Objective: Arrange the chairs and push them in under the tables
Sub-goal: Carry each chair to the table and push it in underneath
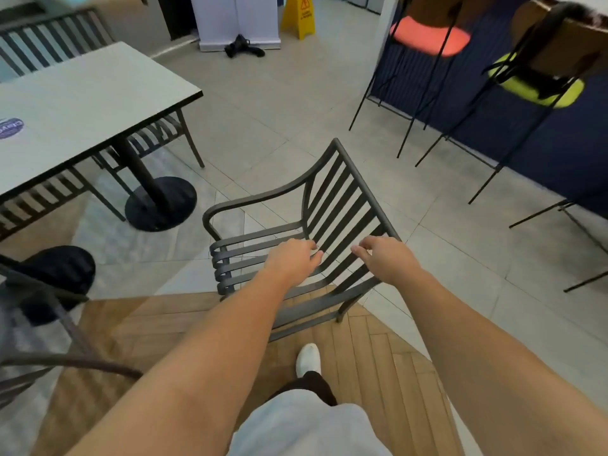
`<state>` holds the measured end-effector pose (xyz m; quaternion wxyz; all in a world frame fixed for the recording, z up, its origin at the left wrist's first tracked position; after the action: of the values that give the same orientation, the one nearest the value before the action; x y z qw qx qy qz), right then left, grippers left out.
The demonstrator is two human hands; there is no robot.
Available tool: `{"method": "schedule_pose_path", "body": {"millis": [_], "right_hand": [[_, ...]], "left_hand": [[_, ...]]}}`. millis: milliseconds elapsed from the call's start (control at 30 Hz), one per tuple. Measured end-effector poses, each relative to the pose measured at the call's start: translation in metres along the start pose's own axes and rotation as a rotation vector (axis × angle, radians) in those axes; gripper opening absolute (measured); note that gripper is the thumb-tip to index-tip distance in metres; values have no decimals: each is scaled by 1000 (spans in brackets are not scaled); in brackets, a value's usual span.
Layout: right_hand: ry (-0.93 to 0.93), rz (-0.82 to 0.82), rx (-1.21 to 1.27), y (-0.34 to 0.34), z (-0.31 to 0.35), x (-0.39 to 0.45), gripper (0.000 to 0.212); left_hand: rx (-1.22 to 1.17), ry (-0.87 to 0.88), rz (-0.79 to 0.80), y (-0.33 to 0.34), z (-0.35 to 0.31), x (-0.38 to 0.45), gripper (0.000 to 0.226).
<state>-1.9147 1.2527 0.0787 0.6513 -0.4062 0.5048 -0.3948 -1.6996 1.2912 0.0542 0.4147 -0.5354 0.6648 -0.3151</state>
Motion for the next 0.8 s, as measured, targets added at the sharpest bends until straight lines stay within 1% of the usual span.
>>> {"method": "schedule_pose_path", "body": {"millis": [133,267,367,500,667,733,800], "right_hand": [[-25,29,-38,-28,-32,64,47],[-58,49,-51,-51,-57,119,44],[-136,59,-92,-65,-66,158,45],[-263,84,-109,-76,-71,213,47],[-482,127,-162,-85,-86,281,47],[-579,159,-202,-87,-93,303,46],[-670,192,-243,-90,-102,319,46]], "left_hand": [[-40,-59,14,-2,-20,66,42],[-70,-90,4,-7,-33,112,41],[-81,-150,2,-8,-36,137,42],[-132,-244,-47,-5,-43,163,41],[-186,-445,-147,20,-69,191,40],[-226,-562,-188,36,-88,194,39],[-271,-673,-196,52,-112,193,36]]}}
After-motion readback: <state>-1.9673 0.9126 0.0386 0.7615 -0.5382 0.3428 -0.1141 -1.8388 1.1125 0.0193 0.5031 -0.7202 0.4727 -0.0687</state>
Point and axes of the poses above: each hand's wrist, its own x-axis towards the middle knuckle, its own y-axis out of the palm, z = x × y, the point moved 1 cm from there along x, towards the middle knuckle, and after that the axes turned 5 degrees about -x, right-handed, at the moved point
